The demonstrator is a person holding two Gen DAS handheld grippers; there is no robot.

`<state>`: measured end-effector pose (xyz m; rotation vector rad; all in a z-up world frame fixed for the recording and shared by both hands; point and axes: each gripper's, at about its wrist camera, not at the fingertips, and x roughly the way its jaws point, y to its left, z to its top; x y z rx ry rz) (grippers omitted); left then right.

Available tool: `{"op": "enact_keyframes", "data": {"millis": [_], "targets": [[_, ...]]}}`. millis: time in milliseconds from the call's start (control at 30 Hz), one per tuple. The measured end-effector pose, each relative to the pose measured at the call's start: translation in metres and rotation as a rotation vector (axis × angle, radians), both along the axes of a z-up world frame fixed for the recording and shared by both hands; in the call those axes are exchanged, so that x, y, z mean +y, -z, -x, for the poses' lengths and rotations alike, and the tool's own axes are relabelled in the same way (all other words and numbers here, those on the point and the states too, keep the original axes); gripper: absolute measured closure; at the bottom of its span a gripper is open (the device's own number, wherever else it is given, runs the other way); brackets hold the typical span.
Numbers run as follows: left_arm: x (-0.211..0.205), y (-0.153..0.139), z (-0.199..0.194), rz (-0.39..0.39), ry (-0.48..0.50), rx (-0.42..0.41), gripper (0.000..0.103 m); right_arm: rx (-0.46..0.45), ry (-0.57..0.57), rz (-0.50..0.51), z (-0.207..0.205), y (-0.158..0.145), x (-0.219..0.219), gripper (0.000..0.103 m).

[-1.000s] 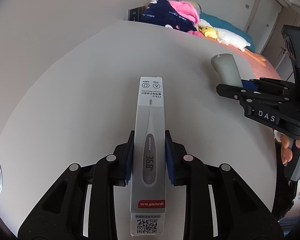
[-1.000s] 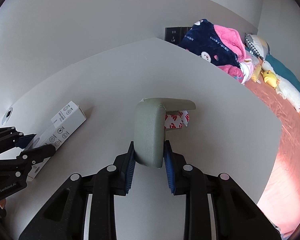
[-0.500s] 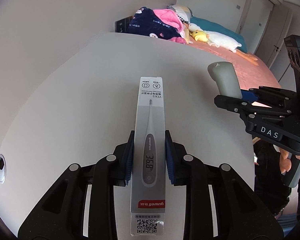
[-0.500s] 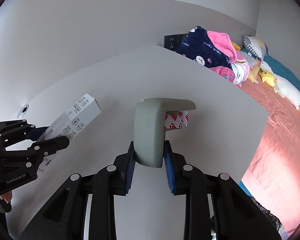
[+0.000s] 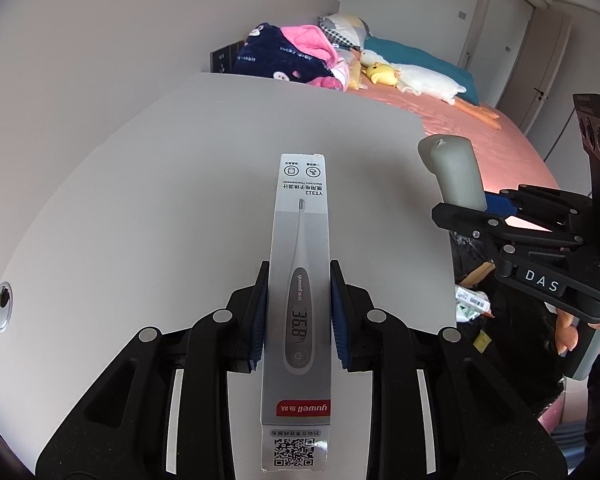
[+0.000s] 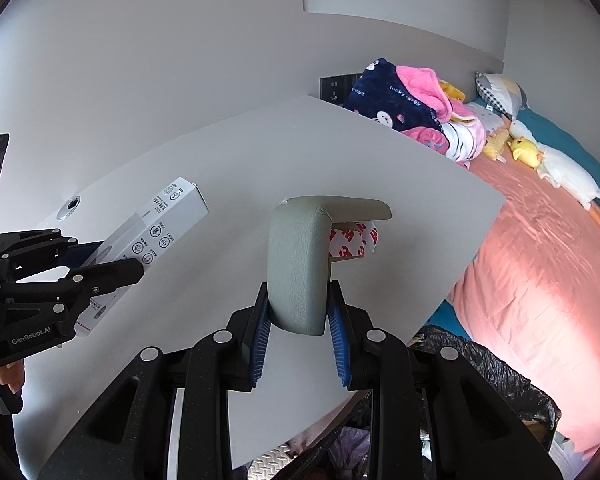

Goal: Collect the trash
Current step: 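Carry the thermometer box and corner guard over the black trash bag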

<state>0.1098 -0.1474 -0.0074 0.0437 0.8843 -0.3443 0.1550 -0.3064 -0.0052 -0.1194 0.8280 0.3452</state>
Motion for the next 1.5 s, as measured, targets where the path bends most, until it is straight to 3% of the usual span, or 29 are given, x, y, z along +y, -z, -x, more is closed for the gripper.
{"op": "enact_keyframes", "data": {"millis": [633,1500], "targets": [[-0.047,-0.006,0.037,0.025,0.079,-0.005,0.076,-0.02,0.065,-0.041,0.06,-0.005,-0.048,0.073],[-0.131,-0.01,0.063,0.006,0.234,-0.005,0.076,-0.039,0.186,-0.062,0.106,-0.009,-0.121,0.073]]}}
